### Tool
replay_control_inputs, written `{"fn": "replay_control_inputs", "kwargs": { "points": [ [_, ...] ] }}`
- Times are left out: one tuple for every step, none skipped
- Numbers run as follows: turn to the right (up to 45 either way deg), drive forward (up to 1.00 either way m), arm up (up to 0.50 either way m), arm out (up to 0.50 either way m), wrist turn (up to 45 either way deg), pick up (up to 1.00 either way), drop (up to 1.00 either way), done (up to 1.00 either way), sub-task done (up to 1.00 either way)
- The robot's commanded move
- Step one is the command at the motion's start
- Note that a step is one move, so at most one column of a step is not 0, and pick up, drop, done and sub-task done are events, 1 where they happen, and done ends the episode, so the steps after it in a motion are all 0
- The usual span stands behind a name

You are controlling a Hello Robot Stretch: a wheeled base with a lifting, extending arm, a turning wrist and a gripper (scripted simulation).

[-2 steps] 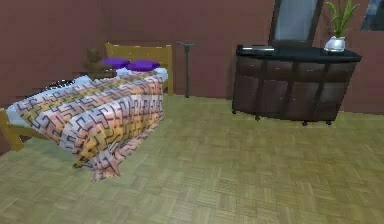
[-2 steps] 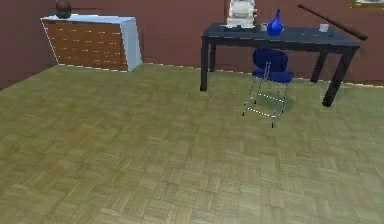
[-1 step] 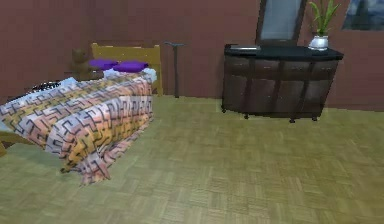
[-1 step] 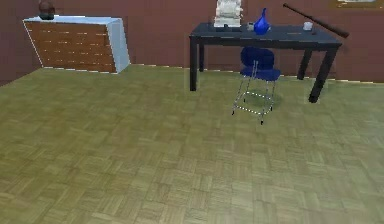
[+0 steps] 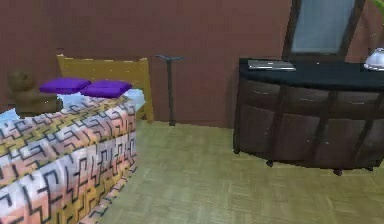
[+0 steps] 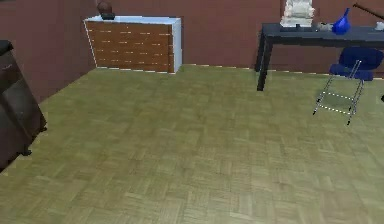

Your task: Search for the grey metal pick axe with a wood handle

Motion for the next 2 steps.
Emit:
{"fn": "replay_control_inputs", "kwargs": {
  "points": [
    [0.0,1.00,0.00,0.00,0.0,0.00,0.00,0.00,0.00],
    [0.0,0.35,0.00,0.00,0.0,0.00,0.00,0.00,0.00]
  ]
}}
